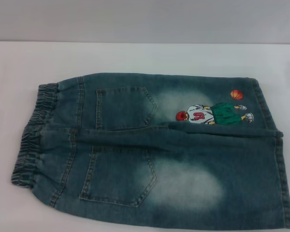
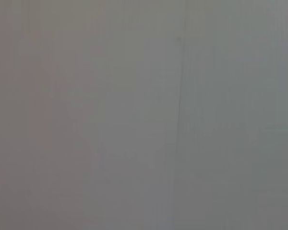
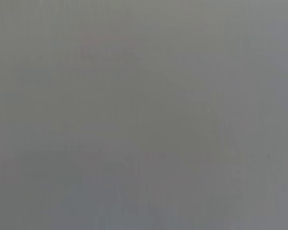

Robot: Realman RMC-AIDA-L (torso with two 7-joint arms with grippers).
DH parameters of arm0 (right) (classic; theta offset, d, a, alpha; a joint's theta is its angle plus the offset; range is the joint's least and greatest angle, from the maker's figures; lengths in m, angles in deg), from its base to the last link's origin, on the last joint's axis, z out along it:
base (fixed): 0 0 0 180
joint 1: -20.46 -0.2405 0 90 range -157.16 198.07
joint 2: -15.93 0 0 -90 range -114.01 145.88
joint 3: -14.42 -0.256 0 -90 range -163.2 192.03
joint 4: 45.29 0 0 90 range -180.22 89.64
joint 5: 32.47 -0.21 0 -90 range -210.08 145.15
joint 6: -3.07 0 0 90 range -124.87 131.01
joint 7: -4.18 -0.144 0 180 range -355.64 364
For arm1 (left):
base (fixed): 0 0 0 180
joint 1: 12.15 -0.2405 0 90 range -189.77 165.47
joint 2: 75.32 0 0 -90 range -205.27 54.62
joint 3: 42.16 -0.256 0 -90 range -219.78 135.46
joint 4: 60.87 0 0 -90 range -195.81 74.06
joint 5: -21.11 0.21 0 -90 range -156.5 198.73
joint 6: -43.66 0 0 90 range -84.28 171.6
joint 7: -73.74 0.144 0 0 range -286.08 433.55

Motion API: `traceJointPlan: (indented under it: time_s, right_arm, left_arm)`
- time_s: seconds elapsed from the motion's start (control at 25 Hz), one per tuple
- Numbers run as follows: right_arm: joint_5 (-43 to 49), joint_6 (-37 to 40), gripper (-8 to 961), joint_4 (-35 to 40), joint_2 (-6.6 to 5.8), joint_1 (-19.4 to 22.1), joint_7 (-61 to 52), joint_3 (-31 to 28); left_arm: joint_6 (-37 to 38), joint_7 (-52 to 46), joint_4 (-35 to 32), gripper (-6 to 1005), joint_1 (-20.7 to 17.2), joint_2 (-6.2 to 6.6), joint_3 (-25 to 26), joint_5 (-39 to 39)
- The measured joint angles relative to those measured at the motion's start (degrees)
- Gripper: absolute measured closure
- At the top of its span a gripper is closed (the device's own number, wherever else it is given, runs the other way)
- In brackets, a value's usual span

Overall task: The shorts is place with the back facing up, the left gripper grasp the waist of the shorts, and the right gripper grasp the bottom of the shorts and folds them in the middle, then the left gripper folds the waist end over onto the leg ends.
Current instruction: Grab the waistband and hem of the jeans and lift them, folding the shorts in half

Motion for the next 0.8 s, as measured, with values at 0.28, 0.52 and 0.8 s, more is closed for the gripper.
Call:
traceJointPlan:
  time_s: [0.28,0.52,0.8]
  right_arm:
    - [0.0,0.0,457,0.0,0.0,-0.5,0.0,0.3]
    - [0.0,0.0,458,0.0,0.0,-0.7,-0.1,0.5]
    - [0.0,0.0,458,0.0,0.0,-0.7,-0.1,0.2]
  left_arm:
    - [0.0,0.0,0.0,234,0.0,0.08,0.0,0.0]
    - [-0.1,0.0,0.0,234,0.1,0.09,0.0,0.0]
    - [0.2,0.0,0.0,234,0.1,0.09,0.0,0.0]
